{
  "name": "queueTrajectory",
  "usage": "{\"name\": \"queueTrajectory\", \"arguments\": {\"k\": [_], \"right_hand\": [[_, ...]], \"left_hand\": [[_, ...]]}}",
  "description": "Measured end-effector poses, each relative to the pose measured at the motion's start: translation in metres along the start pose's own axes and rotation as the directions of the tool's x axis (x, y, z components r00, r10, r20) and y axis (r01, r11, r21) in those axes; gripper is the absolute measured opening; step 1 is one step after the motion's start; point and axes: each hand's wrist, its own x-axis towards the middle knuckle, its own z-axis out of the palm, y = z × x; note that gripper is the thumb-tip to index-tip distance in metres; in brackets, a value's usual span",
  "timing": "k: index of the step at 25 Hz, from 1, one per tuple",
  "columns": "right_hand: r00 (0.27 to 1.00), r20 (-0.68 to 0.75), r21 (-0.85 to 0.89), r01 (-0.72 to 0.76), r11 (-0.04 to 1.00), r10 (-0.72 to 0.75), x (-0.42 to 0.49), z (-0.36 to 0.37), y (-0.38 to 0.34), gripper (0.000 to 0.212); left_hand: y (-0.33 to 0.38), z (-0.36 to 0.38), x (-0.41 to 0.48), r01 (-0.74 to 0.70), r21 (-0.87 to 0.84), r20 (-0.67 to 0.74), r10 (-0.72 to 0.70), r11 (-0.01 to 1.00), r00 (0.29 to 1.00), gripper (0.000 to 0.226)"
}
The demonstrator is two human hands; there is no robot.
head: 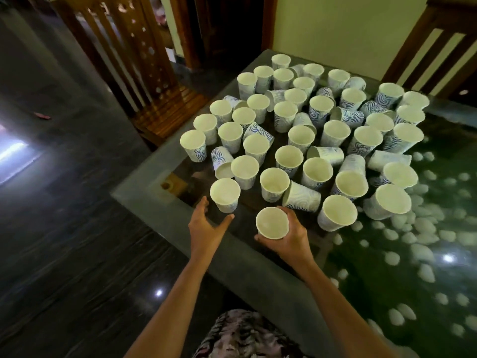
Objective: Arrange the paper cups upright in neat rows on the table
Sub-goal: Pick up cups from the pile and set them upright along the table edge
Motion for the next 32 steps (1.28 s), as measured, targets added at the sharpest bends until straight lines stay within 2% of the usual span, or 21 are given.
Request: {"name": "queueTrajectory", "arguments": {"k": [6, 11, 17, 25, 32], "right_hand": [[0.990, -0.123, -0.004, -0.072, 0.997, 0.071, 0.003, 0.027, -0.020, 0.083], [0.963, -0.233, 0.024, -0.132, 0.991, 0.134, -0.003, 0.035, -0.025, 0.083], [0.935, -0.304, 0.040, -0.181, 0.983, 0.185, -0.011, 0.039, -0.026, 0.083], [0.898, -0.396, 0.044, -0.188, 0.981, 0.189, -0.028, 0.038, -0.019, 0.083], [0.837, -0.488, 0.062, -0.249, 0.966, 0.247, -0.049, 0.020, -0.009, 0.085]], "left_hand": [[-0.016, -0.001, 0.046, -0.039, -0.032, 0.166, 0.043, 0.999, 0.985, 0.098], [-0.016, 0.001, 0.059, -0.184, -0.096, 0.246, 0.203, 0.978, 0.948, 0.086], [-0.013, -0.001, 0.057, -0.233, -0.127, 0.263, 0.259, 0.964, 0.930, 0.074], [-0.006, 0.007, 0.032, -0.323, -0.169, 0.370, 0.364, 0.931, 0.855, 0.074], [0.002, 0.020, 0.011, -0.386, -0.208, 0.459, 0.438, 0.899, 0.773, 0.070]]}}
